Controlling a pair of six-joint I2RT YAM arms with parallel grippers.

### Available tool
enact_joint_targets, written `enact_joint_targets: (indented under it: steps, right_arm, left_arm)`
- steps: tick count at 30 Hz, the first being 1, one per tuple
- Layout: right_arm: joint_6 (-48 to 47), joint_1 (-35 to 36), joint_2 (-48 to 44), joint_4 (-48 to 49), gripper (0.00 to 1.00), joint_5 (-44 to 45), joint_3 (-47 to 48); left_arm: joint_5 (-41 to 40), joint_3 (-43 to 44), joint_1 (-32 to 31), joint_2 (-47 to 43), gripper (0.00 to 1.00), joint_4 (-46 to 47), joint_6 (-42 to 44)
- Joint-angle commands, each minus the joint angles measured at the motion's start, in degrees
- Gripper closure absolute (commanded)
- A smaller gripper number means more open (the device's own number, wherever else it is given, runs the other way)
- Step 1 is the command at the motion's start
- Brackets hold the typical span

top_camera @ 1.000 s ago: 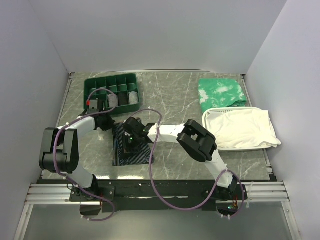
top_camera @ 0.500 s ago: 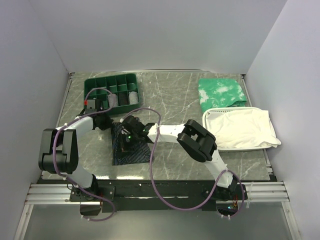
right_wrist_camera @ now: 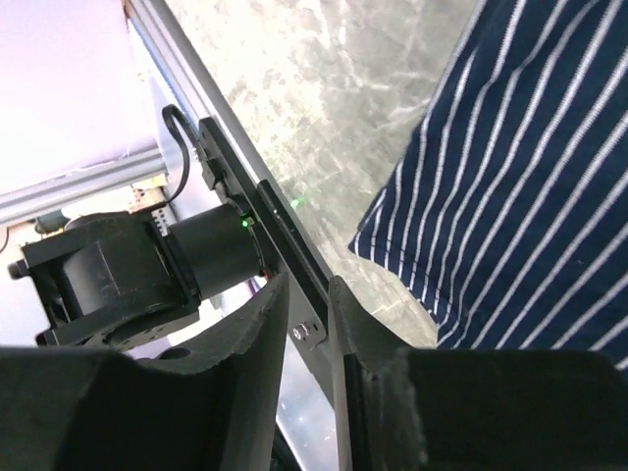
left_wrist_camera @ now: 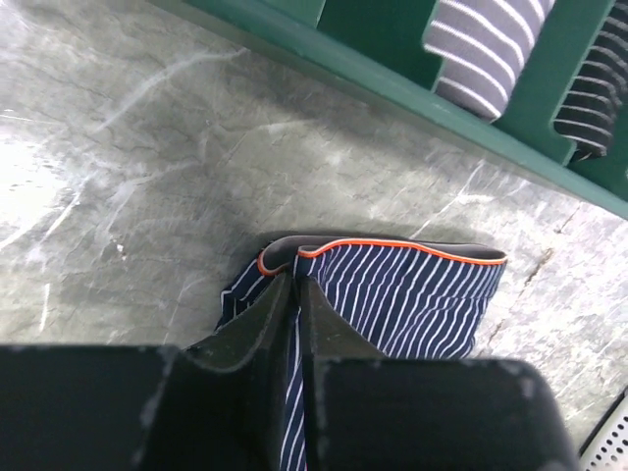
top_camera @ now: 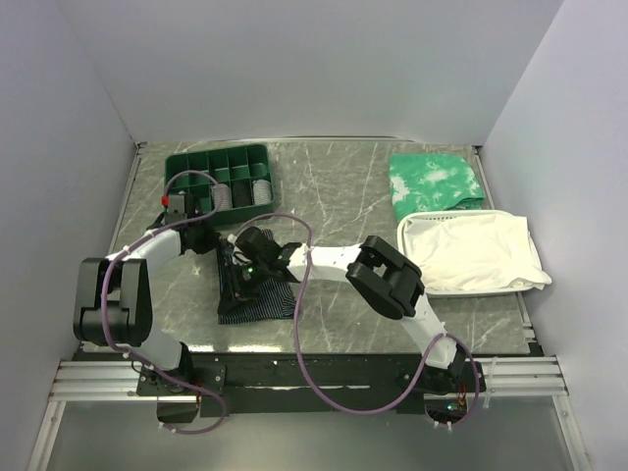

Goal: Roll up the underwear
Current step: Fold the underwear at the center of the board.

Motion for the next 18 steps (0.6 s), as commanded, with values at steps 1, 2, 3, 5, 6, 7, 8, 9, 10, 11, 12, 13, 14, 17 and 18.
enact_joint_targets:
  steps: [1, 2, 3, 5, 6, 7, 8, 9, 10, 11, 12, 13, 14, 17, 18]
  right_arm:
    - [-1.86, -0.09, -4.87, 3.33, 0.68, 0.5, -2.81]
    - [-2.04, -0.87, -6.64, 3.33, 0.68, 2.6, -4.47]
    - [-2.39, -1.32, -8.57, 4.81, 0.68, 3.75, -7.88]
    - [-4.06, -2.72, -14.54, 4.04, 0.68, 8.48, -11.24]
    - [-4.94, -3.34, -16.48, 3.86, 0.68, 10.95, -14.3]
    - [-5.38, -3.95, -20.24, 1.16, 0.68, 12.97, -15.81]
    - [-5.73, -5.0, -21.93, 0.44, 0.69, 14.65, -18.35]
    - [-6.34, -5.71, -23.25, -0.52, 0.7, 18.32, -19.33]
    - [-6.7, -6.32, -25.01, -3.49, 0.71, 19.75, -19.86]
    - [-7.49, -6.68, -25.28, -4.91, 0.72, 20.8, -20.04]
    - [-9.32, -7.29, -25.29, -6.23, 0.73, 22.47, -19.78]
    - [-10.03, -7.38, -24.94, -8.94, 0.73, 23.44, -19.52]
    - [-10.65, -7.38, -24.67, -10.19, 0.73, 23.97, -18.65]
    - [-11.62, -7.38, -23.97, -10.82, 0.73, 22.75, -19.77]
    - [-11.45, -7.38, -24.14, -10.99, 0.73, 22.75, -20.3]
  left_arm:
    - [-2.34, 1.73, 0.46, -3.65, 0.81, -0.59, -0.63]
    - [-2.69, 1.91, 0.55, -4.35, 0.79, -0.86, -0.55]
    - [-2.69, 1.91, 0.64, -4.7, 0.79, -1.04, -0.46]
    - [-2.6, 2.17, 0.64, -5.06, 0.78, -1.39, -0.37]
    - [-2.43, 2.26, 0.73, -4.88, 0.78, -1.65, -0.37]
    - [-2.43, 2.35, 0.73, -4.71, 0.78, -1.92, -0.28]
    - [-2.77, 2.26, 0.73, -4.79, 0.79, -2.18, -0.28]
    - [-3.21, 2.18, 0.73, -4.88, 0.79, -2.53, -0.46]
    - [-3.39, 1.91, 0.73, -5.58, 0.78, -2.71, -0.46]
    - [-3.31, 1.39, 0.73, -6.02, 0.77, -2.62, -0.55]
    - [-3.13, 1.21, 0.73, -6.37, 0.71, -2.88, -0.46]
    - [-2.96, 1.12, 0.73, -7.25, 0.68, -3.41, -0.46]
    - [-2.61, 0.77, 0.73, -7.69, 0.67, -4.02, -0.37]
    - [-1.2, -0.98, 0.73, -9.89, 0.64, -4.99, -0.72]
    - [-0.76, -1.6, 0.73, -10.5, 0.63, -5.43, -0.9]
